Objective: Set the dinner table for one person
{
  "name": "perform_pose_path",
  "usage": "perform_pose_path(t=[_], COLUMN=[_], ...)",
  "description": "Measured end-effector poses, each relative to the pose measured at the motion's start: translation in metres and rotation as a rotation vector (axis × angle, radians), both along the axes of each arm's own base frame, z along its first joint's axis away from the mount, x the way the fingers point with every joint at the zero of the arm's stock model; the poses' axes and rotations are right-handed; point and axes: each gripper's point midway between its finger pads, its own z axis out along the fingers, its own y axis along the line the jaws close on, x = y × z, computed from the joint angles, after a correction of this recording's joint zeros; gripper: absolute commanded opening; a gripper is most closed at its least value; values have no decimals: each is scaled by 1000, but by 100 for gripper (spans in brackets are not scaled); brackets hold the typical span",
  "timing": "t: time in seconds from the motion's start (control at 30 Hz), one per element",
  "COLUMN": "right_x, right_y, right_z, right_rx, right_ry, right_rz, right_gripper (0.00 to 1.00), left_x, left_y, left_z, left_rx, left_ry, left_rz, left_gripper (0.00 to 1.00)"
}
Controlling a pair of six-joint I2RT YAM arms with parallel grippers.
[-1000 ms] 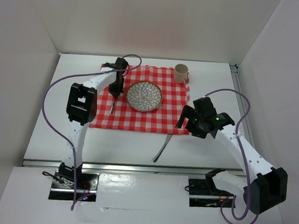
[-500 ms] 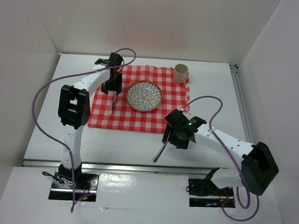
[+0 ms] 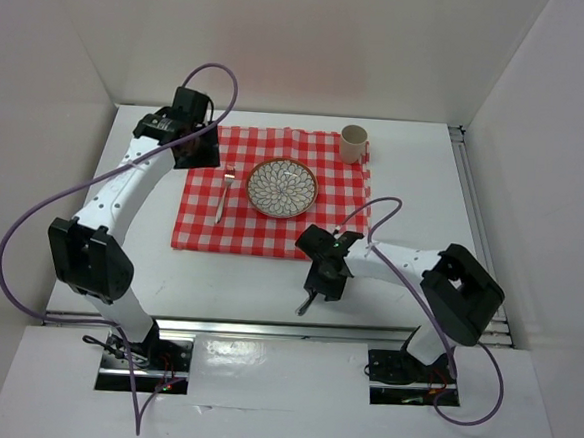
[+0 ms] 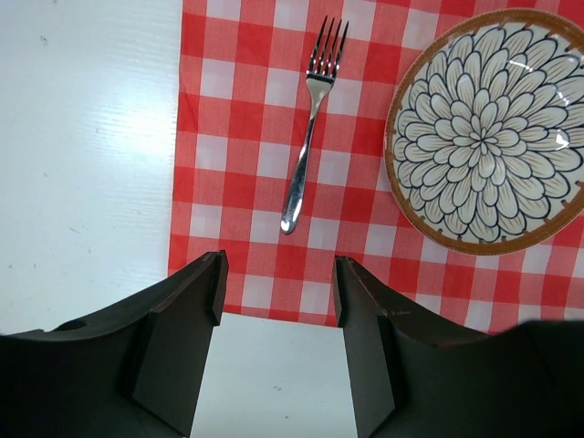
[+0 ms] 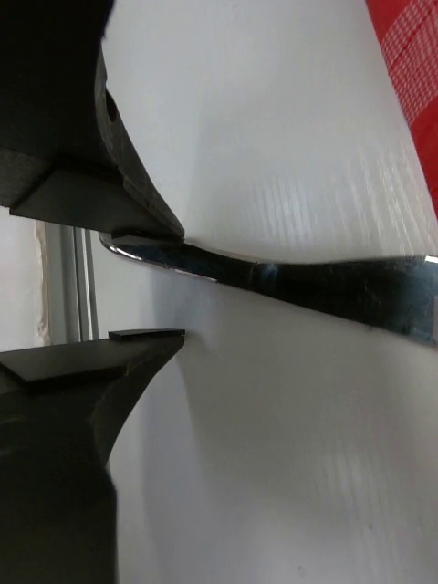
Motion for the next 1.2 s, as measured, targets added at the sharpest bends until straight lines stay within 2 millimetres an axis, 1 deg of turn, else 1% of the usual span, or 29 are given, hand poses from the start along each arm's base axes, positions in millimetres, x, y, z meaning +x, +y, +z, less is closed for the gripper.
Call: perform_pose_path(t=[0.2,0.5,0.57,0.63,0.87,1.03,1.1,1.13,1.2], right_x=[8,15,16,18,27,37,42,43,44], right_y=[12,20,21,21,23,29,32,33,33], right_z=[-2,0,0,1,4,3,2,2,1], right_rx=[19,50,53,54,48,27,14,8,-3], right_ry=[0,-22,-27,-37,-68,-76,-77,-76,-74], right_rz=[-31,-45,-52,-59,-68,-74,-83,-85,-92], right_gripper=[49,50,54,63,68,67,64,60,56], left_x=[-8,-9,-10,-10,-11,-11,-11,-11,-11], left_y=[1,2,2,2,0,0,0,0,0], left_z=[-16,-20,-21,-21,-21,-21,-21,-21,-21], left_rx=[8,10,11,11,8,10,10,11,11], left_ry=[48,56,60,61,62,64,64,64,64], left_rz=[0,0,0,0,-7,-10,-11,-11,-11], left_gripper=[67,65,65,65,65,65,65,65,64])
